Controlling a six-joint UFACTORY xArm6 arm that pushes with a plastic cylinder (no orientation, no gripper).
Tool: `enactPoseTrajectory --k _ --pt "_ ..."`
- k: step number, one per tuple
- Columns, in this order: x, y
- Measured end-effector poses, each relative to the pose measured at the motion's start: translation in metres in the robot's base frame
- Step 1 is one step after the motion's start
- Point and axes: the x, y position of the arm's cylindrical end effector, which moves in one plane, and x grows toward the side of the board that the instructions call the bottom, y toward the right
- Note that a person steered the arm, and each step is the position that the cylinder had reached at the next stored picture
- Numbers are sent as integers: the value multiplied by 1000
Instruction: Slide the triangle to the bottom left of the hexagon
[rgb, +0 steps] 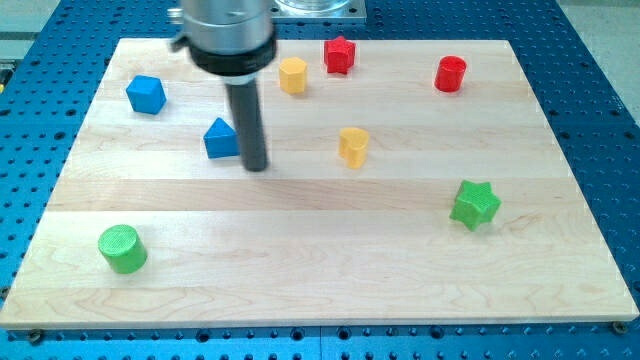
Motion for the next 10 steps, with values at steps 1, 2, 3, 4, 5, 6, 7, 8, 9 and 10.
enactPoseTrajectory --k 1,2,3,4,5,6,7,8,9,10 --pt "-21 -15" --pt "-25 -36" --pt "-8 -64" --pt "-9 -109" --pt "33 -126" --pt "15 -159" --pt "-24 -138" --pt "-51 -121" --pt "-51 -136" --pt "-75 -156"
